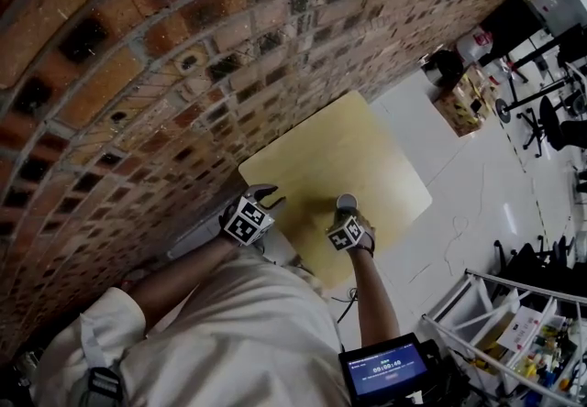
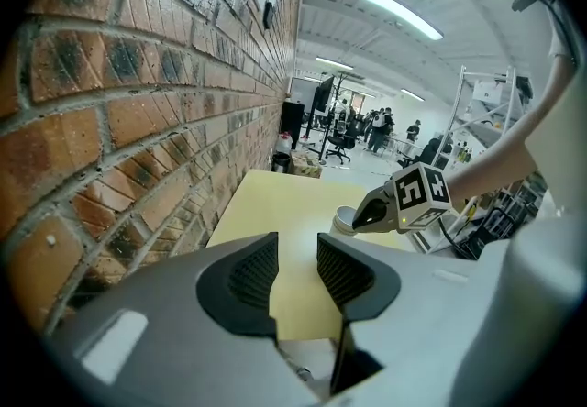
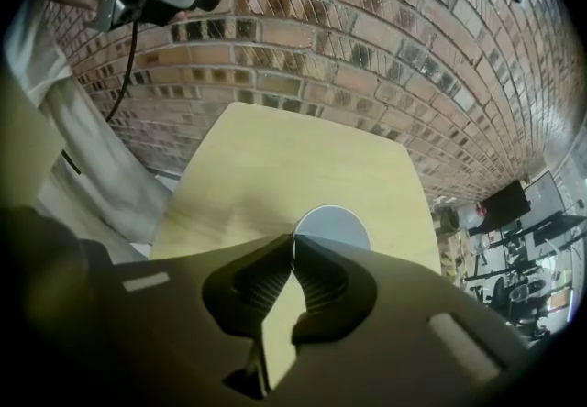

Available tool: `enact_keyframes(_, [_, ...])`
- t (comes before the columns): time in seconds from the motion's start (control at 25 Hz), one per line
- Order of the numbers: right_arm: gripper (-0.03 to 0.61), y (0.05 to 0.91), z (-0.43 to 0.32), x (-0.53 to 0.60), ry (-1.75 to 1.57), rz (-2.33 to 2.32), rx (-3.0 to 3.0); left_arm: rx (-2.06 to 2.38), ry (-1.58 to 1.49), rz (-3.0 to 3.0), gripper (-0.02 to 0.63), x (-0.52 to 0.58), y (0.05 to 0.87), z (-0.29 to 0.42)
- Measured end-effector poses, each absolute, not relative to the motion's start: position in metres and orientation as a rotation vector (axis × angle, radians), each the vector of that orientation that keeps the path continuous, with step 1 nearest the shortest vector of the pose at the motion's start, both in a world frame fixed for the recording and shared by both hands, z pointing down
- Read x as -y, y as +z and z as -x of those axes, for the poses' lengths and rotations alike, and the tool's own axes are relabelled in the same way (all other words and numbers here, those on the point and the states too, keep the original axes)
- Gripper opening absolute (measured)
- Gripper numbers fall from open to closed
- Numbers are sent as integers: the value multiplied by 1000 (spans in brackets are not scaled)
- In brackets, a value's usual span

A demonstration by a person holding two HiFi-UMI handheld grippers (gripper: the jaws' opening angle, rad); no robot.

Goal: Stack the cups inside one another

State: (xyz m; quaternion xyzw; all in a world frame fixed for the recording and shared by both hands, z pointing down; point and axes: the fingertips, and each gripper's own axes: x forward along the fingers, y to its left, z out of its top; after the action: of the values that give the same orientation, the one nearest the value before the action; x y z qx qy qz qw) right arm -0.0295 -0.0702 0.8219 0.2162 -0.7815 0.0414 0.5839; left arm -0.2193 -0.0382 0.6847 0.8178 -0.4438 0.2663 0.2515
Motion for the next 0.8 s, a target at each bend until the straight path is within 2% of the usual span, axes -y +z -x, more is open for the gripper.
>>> enact_keyframes(0.2, [87,822,36,69,119,-502,1873,1189,724,-2236,152,35,685,214])
enact_keyframes(0.8, [87,831,48,76,53,-612,1864,1106,756,-2308,152,40,682,206])
